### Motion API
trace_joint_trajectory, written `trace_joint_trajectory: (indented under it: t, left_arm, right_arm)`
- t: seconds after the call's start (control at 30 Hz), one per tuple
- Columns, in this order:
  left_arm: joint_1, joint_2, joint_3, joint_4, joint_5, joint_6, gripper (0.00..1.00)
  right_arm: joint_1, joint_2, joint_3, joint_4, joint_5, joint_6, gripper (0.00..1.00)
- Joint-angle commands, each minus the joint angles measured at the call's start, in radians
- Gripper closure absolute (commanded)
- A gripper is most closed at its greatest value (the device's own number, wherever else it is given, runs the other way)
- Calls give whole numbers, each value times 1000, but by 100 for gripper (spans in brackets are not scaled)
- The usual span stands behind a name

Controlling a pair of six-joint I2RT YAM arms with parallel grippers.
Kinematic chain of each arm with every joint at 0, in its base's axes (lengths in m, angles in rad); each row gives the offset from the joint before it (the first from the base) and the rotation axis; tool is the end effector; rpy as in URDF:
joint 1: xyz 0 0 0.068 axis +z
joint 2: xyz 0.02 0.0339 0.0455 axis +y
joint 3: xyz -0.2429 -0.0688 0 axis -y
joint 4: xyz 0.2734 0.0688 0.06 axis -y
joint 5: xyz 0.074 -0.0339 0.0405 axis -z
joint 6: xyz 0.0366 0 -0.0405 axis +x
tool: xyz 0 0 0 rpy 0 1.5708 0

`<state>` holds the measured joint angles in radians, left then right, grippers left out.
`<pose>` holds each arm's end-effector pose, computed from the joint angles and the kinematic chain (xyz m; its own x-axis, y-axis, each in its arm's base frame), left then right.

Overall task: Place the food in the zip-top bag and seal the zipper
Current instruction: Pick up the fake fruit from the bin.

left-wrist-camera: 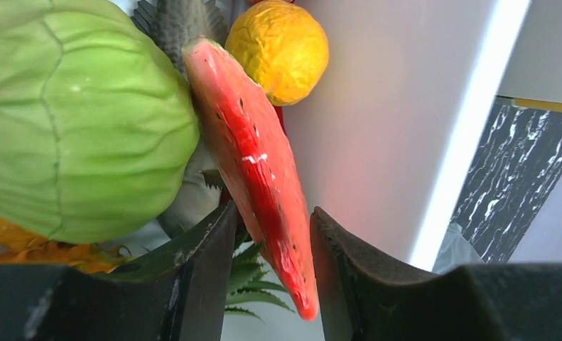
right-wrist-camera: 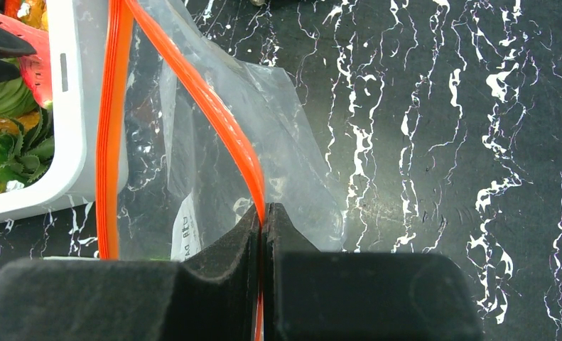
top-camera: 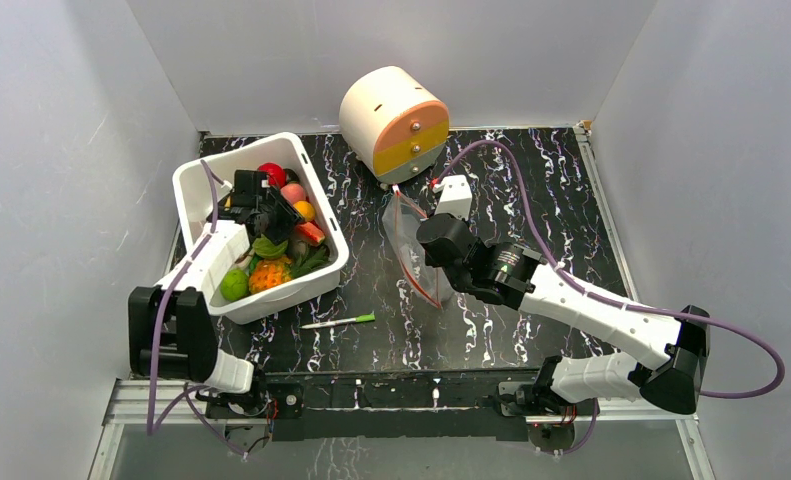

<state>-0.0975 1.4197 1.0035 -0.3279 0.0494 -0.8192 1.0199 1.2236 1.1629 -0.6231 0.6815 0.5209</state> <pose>0.3373 -0.0348 0.2231 -0.5577 -0.6786 -0.4779 -0.4014 0.7245 -0.5603 0.1732 0.2378 0.3205 -0.4889 -0.0575 -0.8704 -0.1877 0.9814 0.0406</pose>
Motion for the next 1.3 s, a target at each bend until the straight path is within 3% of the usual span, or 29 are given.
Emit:
trace_joint_trajectory:
  t: [0.0,0.13,0.37,0.57,0.8,1.17,1.27]
  left_arm:
    - [-1,48,12,24,47,-1,60]
    - [-1,72,19,2,49,14,64]
    - [-1,24,39,-38,13,55,100]
    - [-1,-96,47,-40,13,114,100]
    - [-1,-215,67,-54,123,201,100]
    - [-2,-354,74,27,484,229,100]
    - [-2,-368,86,11,580,228,100]
  right_arm:
    - [-3,-35,8,54,27,-12,100]
    - [-3,-32,14,54,21,-12,100]
    - [-3,-31,6,63,-1,18,100]
    - [-3,-21,4,81,-13,63,100]
    - [-5,-24,4,104,1,107,100]
    - [-4,1,35,170,-19,142,100]
    - [-5,10,30,211,27,49,100]
